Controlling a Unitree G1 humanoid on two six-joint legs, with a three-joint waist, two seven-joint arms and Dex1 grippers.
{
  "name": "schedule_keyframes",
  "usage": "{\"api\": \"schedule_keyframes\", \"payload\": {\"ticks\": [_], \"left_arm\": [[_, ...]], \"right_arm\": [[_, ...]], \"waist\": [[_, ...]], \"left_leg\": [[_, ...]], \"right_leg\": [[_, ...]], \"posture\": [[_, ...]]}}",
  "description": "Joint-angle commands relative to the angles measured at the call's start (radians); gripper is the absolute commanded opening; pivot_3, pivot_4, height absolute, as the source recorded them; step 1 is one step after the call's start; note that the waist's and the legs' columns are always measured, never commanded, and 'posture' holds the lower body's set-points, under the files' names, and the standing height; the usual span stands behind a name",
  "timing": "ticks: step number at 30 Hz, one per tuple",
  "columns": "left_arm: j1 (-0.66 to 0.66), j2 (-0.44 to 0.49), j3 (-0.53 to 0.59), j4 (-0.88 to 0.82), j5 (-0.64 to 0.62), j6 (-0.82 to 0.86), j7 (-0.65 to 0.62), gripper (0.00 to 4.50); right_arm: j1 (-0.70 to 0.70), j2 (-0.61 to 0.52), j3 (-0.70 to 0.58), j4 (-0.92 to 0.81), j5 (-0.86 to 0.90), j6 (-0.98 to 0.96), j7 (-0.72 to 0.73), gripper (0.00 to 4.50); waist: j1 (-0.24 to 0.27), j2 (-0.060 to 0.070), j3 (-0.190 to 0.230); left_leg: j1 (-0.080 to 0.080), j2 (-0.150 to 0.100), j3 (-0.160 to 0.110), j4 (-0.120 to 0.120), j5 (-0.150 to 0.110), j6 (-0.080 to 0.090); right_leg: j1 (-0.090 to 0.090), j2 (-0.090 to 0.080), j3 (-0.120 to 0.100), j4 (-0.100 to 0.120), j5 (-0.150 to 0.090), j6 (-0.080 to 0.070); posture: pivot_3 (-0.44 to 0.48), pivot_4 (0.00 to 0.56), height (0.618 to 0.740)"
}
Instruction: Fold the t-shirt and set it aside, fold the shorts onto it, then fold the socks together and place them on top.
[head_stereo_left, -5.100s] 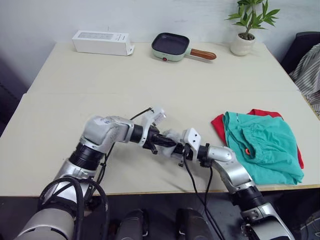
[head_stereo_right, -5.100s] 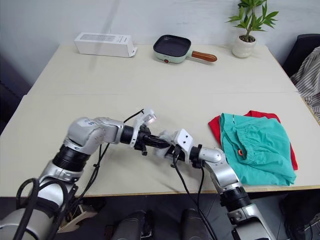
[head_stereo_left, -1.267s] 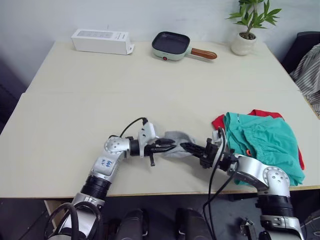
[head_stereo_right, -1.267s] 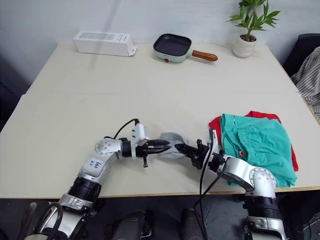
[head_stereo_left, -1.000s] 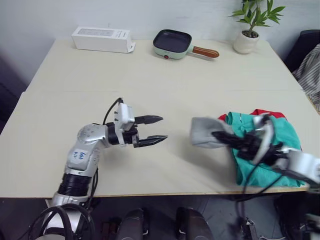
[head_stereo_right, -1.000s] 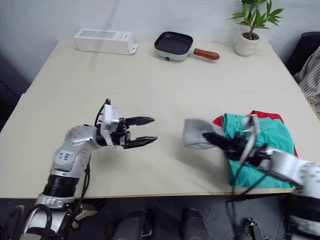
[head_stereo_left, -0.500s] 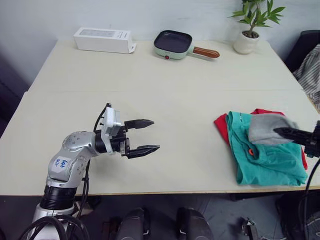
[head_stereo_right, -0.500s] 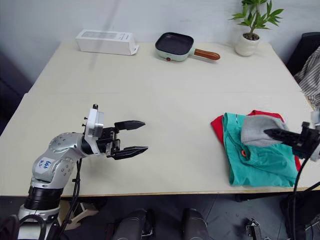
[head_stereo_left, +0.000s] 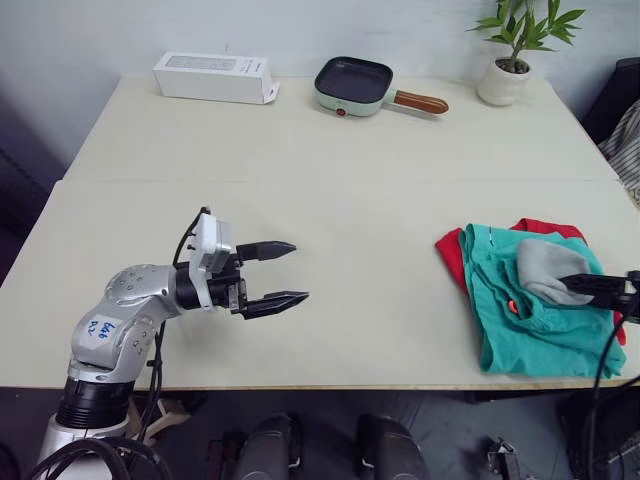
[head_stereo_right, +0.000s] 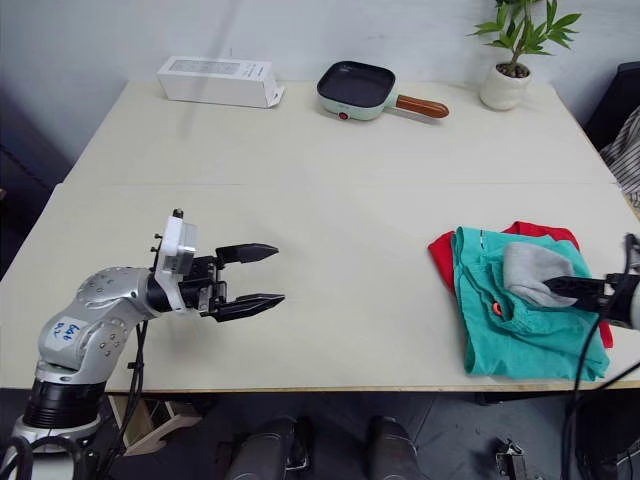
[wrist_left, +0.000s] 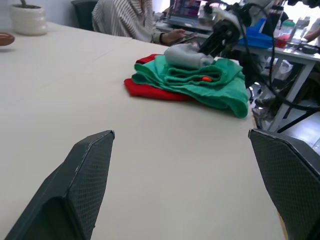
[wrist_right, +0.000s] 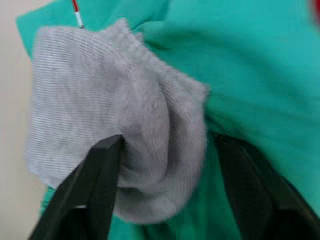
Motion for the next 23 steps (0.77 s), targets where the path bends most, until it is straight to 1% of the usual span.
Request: {"api": "schedule_keyframes", "payload": {"ticks": [1, 2, 5, 8, 9, 11, 13, 14, 16, 17, 19, 21, 23], "left_arm": [[0.048, 0.049, 0.051, -0.015, 0.029, -0.054, -0.010, 4.50], [0.062, 0.066, 0.058, -0.015, 0.030, -0.051, -0.014, 4.50], [0.132, 0.119, 0.109, -0.008, 0.049, -0.069, -0.020, 4.50], [0.179, 0.146, 0.137, 0.013, 0.100, -0.128, -0.006, 4.50], [0.190, 0.155, 0.140, 0.025, 0.125, -0.149, 0.003, 4.50], [0.228, 0.164, 0.165, 0.058, 0.179, -0.214, 0.018, 4.50], [0.251, 0.168, 0.183, 0.082, 0.197, -0.261, 0.016, 4.50], [0.260, 0.167, 0.190, 0.091, 0.207, -0.282, 0.022, 4.50], [0.280, 0.164, 0.206, 0.102, 0.224, -0.318, 0.036, 4.50], [0.291, 0.162, 0.214, 0.105, 0.232, -0.333, 0.045, 4.50], [0.317, 0.160, 0.225, 0.112, 0.248, -0.368, 0.054, 4.50], [0.336, 0.159, 0.228, 0.113, 0.256, -0.391, 0.057, 4.50], [0.351, 0.162, 0.232, 0.106, 0.253, -0.401, 0.054, 4.50]], "right_arm": [[0.024, -0.080, -0.036, -0.003, -0.119, -0.261, 0.129, 4.45], [0.024, -0.078, -0.066, 0.003, -0.127, -0.320, 0.146, 4.48], [0.058, -0.062, -0.182, -0.045, -0.135, -0.595, 0.248, 4.48], [0.033, 0.021, -0.250, -0.128, -0.117, -0.707, 0.248, 4.48], [0.025, 0.054, -0.258, -0.163, -0.119, -0.739, 0.246, 4.48], [0.043, 0.161, -0.201, -0.307, -0.157, -0.905, 0.303, 4.48], [0.055, 0.270, -0.166, -0.417, -0.166, -0.998, 0.327, 4.48], [0.058, 0.335, -0.156, -0.465, -0.156, -1.014, 0.316, 4.48], [0.073, 0.472, -0.120, -0.529, -0.172, -1.110, 0.288, 4.48], [0.091, 0.532, -0.098, -0.552, -0.187, -1.167, 0.292, 4.48], [0.122, 0.619, -0.051, -0.547, -0.236, -1.282, 0.312, 4.48], [0.133, 0.666, -0.030, -0.509, -0.268, -1.384, 0.335, 4.48], [0.139, 0.693, -0.017, -0.476, -0.283, -1.440, 0.349, 4.48]], "waist": [[-0.004, 0.000, 0.000], [-0.008, 0.000, 0.000], [-0.017, 0.001, 0.001], [-0.026, 0.002, 0.001], [-0.028, 0.001, 0.001], [-0.032, 0.001, 0.001], [-0.035, 0.000, 0.001], [-0.033, 0.000, 0.001], [-0.030, 0.000, 0.001], [-0.030, 0.000, 0.001], [-0.022, 0.000, 0.001], [-0.013, 0.000, 0.001], [-0.011, 0.000, 0.001]], "left_leg": [[0.000, 0.000, 0.000, 0.000, 0.000, 0.000], [0.001, 0.000, 0.001, -0.001, 0.000, -0.001], [0.003, 0.002, 0.007, -0.001, -0.001, -0.002], [0.008, 0.002, 0.012, -0.002, -0.001, -0.001], [0.010, 0.003, 0.013, -0.003, -0.004, -0.006], [0.013, 0.004, 0.014, -0.004, -0.005, -0.008], [0.016, 0.008, 0.018, -0.004, -0.007, -0.011], [0.016, 0.010, 0.018, -0.004, -0.008, -0.012], [0.016, 0.010, 0.018, -0.005, -0.008, -0.013], [0.016, 0.011, 0.018, -0.004, -0.006, -0.010], [0.015, 0.012, 0.018, -0.004, -0.006, -0.010], [0.015, 0.011, 0.018, -0.003, -0.006, -0.009], [0.015, 0.008, 0.019, -0.003, -0.008, -0.006]], "right_leg": [[0.000, 0.000, 0.000, 0.000, 0.000, 0.000], [0.000, 0.000, 0.000, 0.000, 0.000, 0.000], [-0.001, 0.001, -0.004, 0.001, 0.000, 0.000], [-0.001, -0.001, -0.006, 0.004, 0.000, 0.000], [0.001, -0.002, -0.006, 0.004, 0.000, -0.001], [0.002, -0.003, -0.005, 0.003, 0.001, -0.002], [0.002, -0.003, -0.004, 0.003, 0.002, -0.003], [0.001, -0.002, -0.005, 0.005, 0.003, -0.004], [-0.001, -0.002, -0.005, 0.007, 0.002, -0.005], [-0.001, -0.001, -0.006, 0.009, 0.002, -0.005], [-0.001, 0.000, -0.007, 0.011, 0.001, -0.006], [-0.001, 0.000, -0.008, 0.012, 0.001, -0.006], [-0.001, 0.000, -0.008, 0.011, 0.001, -0.006]], "posture": [[0.000, 0.150, 0.740], [0.000, 0.150, 0.740], [0.000, 0.150, 0.740], [0.000, 0.150, 0.740], [0.000, 0.150, 0.740], [0.000, 0.150, 0.740], [0.000, 0.150, 0.740], [0.000, 0.150, 0.740], [0.000, 0.150, 0.740], [0.000, 0.150, 0.740], [0.000, 0.150, 0.740], [0.000, 0.150, 0.740], [0.000, 0.150, 0.740]]}}
